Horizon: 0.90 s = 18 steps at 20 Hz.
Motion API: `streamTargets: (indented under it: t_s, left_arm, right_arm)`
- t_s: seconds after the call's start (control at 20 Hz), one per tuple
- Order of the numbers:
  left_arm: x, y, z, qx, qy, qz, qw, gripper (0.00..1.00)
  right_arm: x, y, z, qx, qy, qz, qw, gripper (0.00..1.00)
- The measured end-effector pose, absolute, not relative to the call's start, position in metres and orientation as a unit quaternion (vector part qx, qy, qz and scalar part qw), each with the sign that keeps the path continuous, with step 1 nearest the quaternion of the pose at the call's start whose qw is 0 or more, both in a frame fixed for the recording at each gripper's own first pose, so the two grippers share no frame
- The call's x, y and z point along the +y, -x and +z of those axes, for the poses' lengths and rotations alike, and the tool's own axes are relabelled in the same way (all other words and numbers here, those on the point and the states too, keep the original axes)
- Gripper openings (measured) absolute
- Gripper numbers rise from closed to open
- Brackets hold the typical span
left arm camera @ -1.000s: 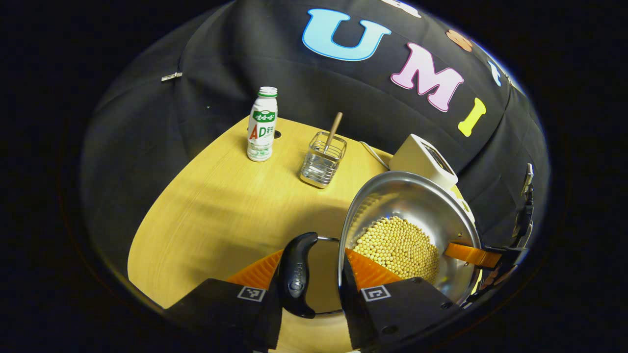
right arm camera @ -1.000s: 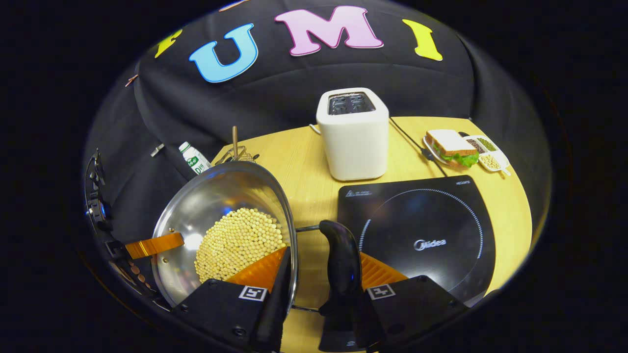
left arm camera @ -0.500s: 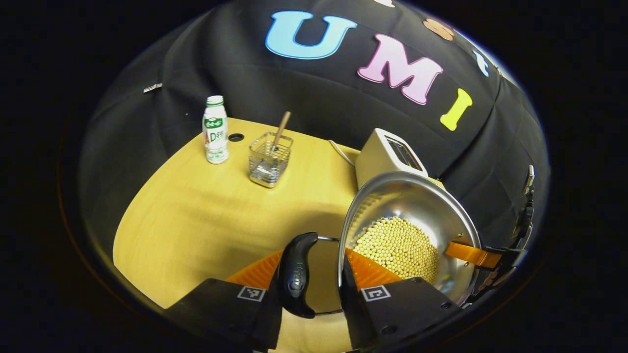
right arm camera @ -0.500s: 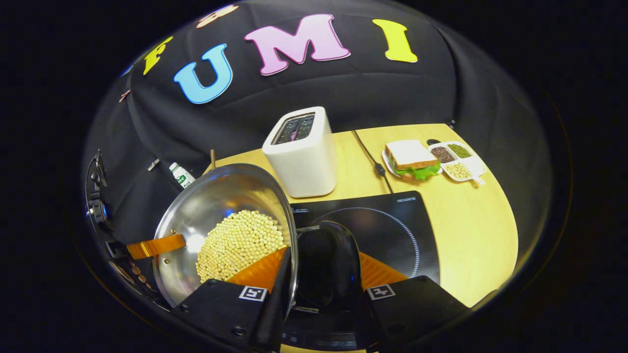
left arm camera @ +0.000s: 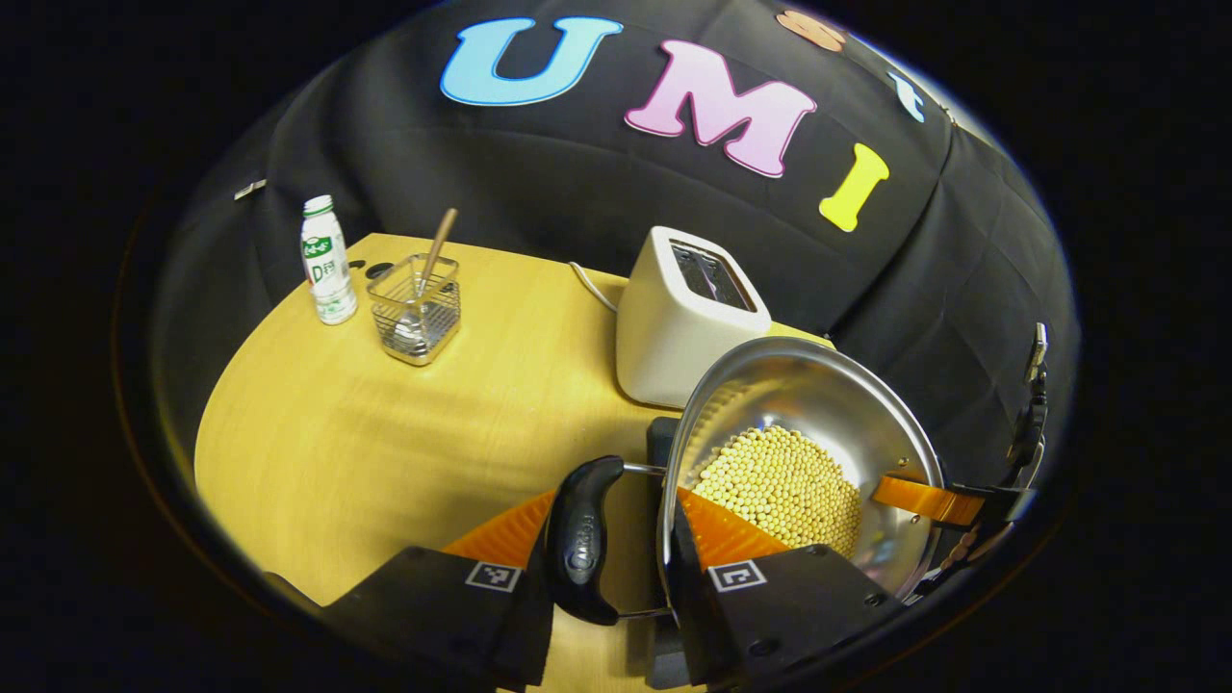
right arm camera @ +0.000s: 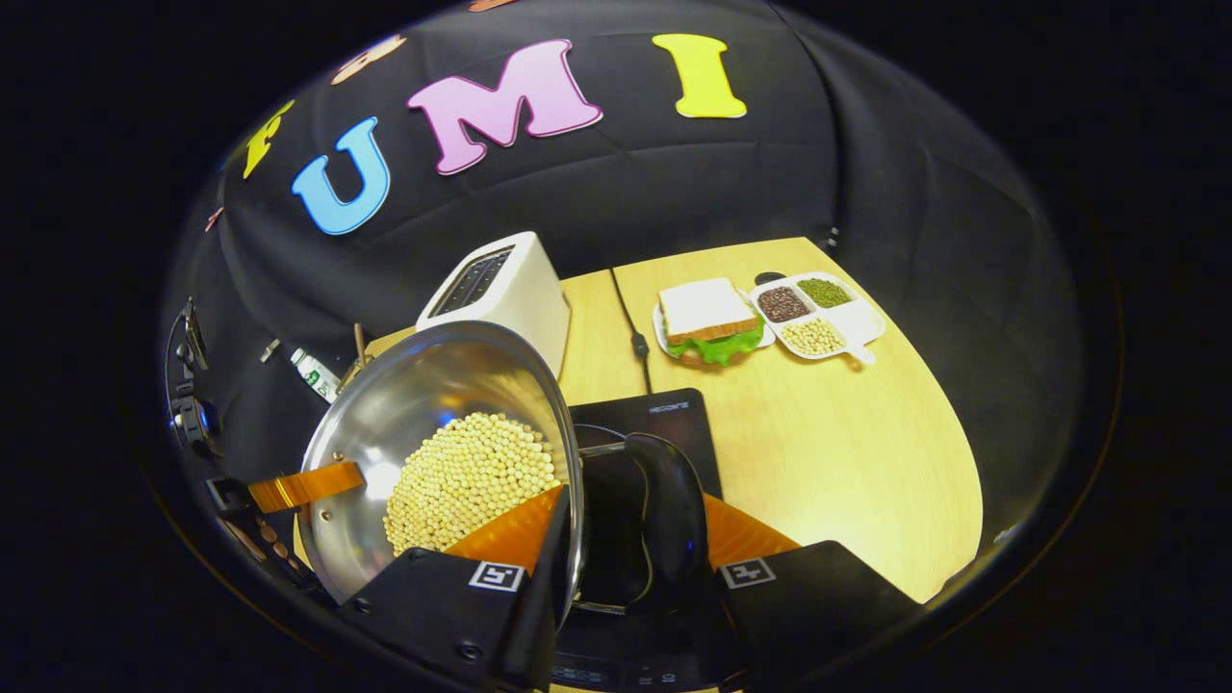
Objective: First push the handle of the pot to place it horizontally, then grasp the pot with both hands and set it on the induction cooktop.
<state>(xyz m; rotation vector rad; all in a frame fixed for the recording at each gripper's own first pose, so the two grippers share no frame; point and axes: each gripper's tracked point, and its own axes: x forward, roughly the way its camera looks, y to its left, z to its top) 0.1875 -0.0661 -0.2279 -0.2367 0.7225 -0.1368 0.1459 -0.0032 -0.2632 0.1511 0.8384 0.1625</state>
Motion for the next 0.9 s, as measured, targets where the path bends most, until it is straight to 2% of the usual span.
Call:
streamTargets:
  t_s: [0.05, 0.15, 0.2, 0.25, 0.3, 0.45, 0.5, 0.9]
  left_arm:
    - [-0.073, -0.19, -0.229, 0.352, 0.114, -0.07, 0.926, 0.56]
    - [-0.085, -0.196, -0.233, 0.352, 0.112, -0.075, 0.926, 0.56]
    - [-0.09, -0.195, -0.234, 0.356, 0.112, -0.077, 0.925, 0.56]
    - [-0.096, -0.199, -0.24, 0.358, 0.111, -0.079, 0.924, 0.55]
    - [-0.1, -0.201, -0.244, 0.361, 0.11, -0.081, 0.923, 0.56]
    - [-0.111, -0.203, -0.253, 0.369, 0.109, -0.083, 0.919, 0.56]
    - [-0.112, -0.203, -0.256, 0.372, 0.11, -0.082, 0.918, 0.56]
    - [-0.112, -0.206, -0.27, 0.382, 0.105, -0.071, 0.915, 0.56]
  right_arm:
    - [-0.01, -0.148, -0.265, 0.407, -0.073, 0.075, 0.907, 0.54]
    - [-0.023, -0.151, -0.269, 0.408, -0.075, 0.068, 0.907, 0.54]
    - [-0.028, -0.152, -0.271, 0.411, -0.077, 0.064, 0.906, 0.58]
    - [-0.033, -0.153, -0.274, 0.412, -0.078, 0.061, 0.906, 0.58]
    - [-0.038, -0.154, -0.278, 0.413, -0.077, 0.058, 0.906, 0.54]
    - [-0.047, -0.155, -0.289, 0.419, -0.078, 0.054, 0.903, 0.54]
    - [-0.049, -0.155, -0.292, 0.422, -0.078, 0.054, 0.902, 0.58]
    - [-0.048, -0.159, -0.311, 0.431, -0.085, 0.056, 0.897, 0.59]
